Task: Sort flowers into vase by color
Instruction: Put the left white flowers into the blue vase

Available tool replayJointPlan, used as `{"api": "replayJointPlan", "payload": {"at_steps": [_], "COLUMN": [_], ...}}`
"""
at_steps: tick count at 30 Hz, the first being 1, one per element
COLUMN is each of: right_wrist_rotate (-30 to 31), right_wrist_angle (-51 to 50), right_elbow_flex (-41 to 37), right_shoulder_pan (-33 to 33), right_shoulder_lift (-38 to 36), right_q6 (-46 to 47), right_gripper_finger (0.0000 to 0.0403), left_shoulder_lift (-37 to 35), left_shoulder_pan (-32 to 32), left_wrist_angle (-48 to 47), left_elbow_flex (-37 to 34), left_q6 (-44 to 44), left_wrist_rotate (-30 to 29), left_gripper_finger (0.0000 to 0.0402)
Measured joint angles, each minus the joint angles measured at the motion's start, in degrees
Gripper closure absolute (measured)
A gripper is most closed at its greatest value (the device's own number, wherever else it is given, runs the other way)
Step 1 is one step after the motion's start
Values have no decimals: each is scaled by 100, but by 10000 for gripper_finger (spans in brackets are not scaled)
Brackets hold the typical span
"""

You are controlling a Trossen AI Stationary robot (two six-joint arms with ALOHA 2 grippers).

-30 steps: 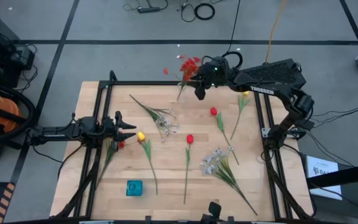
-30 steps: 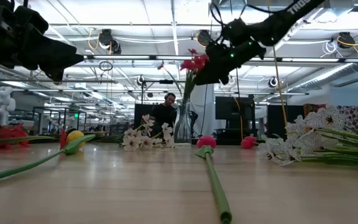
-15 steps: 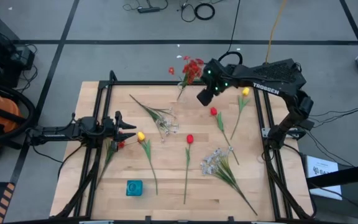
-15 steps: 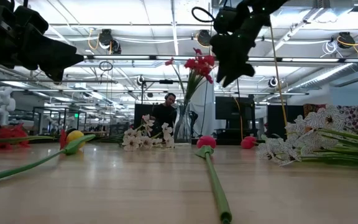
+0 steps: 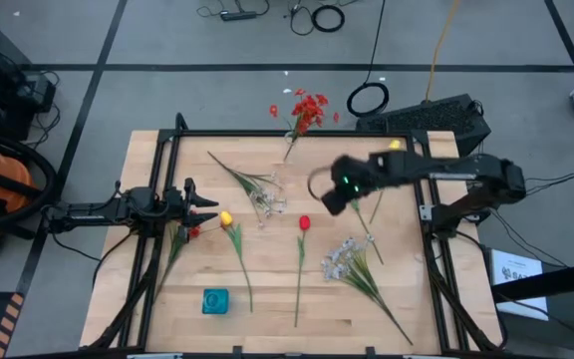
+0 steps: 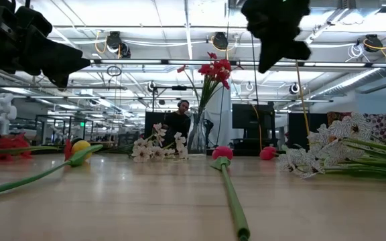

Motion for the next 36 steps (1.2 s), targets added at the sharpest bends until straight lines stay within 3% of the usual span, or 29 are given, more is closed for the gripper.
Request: {"api": "replayJointPlan", "payload": {"at_steps": [8, 17, 22, 28, 36], "right_wrist_rotate": [746, 856, 1193, 1269, 1479], "right_wrist_angle": [1466, 1610, 1626, 1542, 1537], "right_elbow_flex": [-1419, -1758, -1752, -1752, -1752], "right_shoulder_pan": [1457, 2165, 2352, 2345, 2303], "right_shoulder_lift": [-622, -535, -545, -553, -553], "right_q6": [2068, 3090, 3067, 2918, 2468], "right_gripper_finger": [401, 402, 402, 402, 403], "left_shoulder_lift": [0, 5, 190, 1229, 3604], "left_shoulder_pan": [0, 0, 4, 19, 615], "left_wrist_angle": [75, 725, 474, -356, -2050], "left_elbow_flex": [-8, -16, 335, 1361, 3205], "left_q6": [-7, -156, -1220, -1360, -1347], "left_wrist_rotate": [-111, -259, -1539, -1897, -2280], "left_gripper_finger": [251, 251, 251, 261, 283]}}
